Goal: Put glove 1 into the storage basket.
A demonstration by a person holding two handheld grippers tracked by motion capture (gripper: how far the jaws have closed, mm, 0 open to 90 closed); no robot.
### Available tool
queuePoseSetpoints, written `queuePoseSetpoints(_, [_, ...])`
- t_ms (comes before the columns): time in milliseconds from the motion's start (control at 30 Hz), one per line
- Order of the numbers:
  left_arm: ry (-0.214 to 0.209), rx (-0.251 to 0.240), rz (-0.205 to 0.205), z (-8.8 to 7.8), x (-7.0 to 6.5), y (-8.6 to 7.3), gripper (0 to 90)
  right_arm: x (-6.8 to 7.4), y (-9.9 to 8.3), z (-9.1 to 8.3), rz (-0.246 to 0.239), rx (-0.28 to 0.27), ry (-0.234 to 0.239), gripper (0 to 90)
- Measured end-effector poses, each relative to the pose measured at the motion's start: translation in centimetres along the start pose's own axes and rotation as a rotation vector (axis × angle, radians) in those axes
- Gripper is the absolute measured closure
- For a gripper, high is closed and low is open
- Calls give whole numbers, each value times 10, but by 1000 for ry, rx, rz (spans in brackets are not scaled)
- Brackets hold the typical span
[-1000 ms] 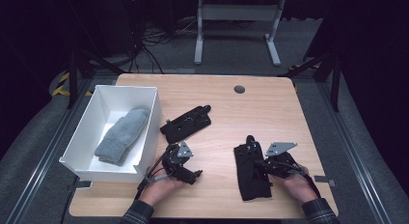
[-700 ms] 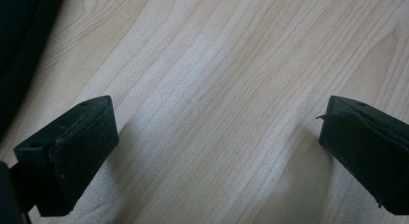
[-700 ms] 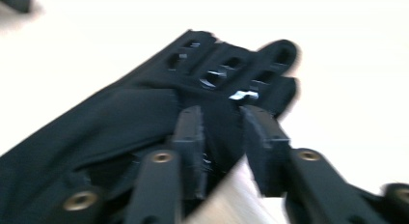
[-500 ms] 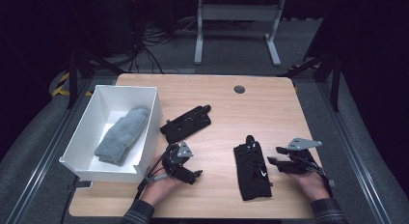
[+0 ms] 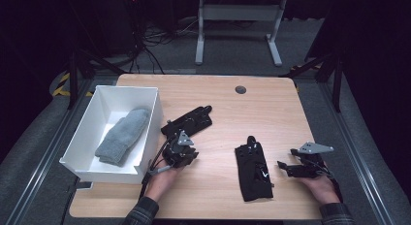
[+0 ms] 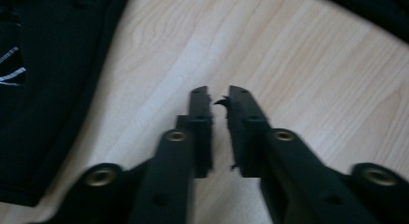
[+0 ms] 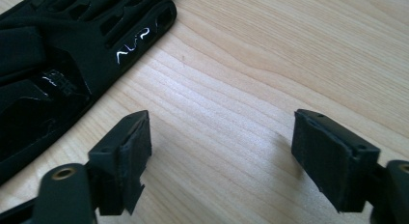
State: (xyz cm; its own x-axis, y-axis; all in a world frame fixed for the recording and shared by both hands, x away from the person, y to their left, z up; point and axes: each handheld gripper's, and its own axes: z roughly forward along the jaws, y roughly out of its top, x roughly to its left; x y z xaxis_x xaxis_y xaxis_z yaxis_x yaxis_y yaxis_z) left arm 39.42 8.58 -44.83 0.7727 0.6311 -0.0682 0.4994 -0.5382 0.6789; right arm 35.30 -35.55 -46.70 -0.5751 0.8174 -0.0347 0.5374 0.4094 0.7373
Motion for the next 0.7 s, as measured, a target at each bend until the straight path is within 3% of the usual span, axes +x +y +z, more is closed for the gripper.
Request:
queuePoseSetpoints(33, [-2,2,-11,0,1,2,898,0,-1,0,1,-5,3,197])
queuePoseSetpoints(200, [24,0,-36,3,9,17,899,-1,-1,1,3,-2,7,177])
queuePoseSetpoints(333, [46,-29,-52,5,17,27,900,-1,-1,1,3,-3,6,174])
queuePoseSetpoints(400, [76,-37,-52,8,25,34,900,-1,-1,1,3,-3,6,173])
queuePoseSetpoints(533, [89,-33,-59,12,33,40,900,-1,-1,1,3,-2,6,174])
queuePoseSetpoints(600, [104,-53,-68,16,39,44,899,-1,-1,1,3,-2,6,173])
queuePoseSetpoints(700, [124,-38,-73,22,46,46,899,-1,-1,1,3,-2,6,172])
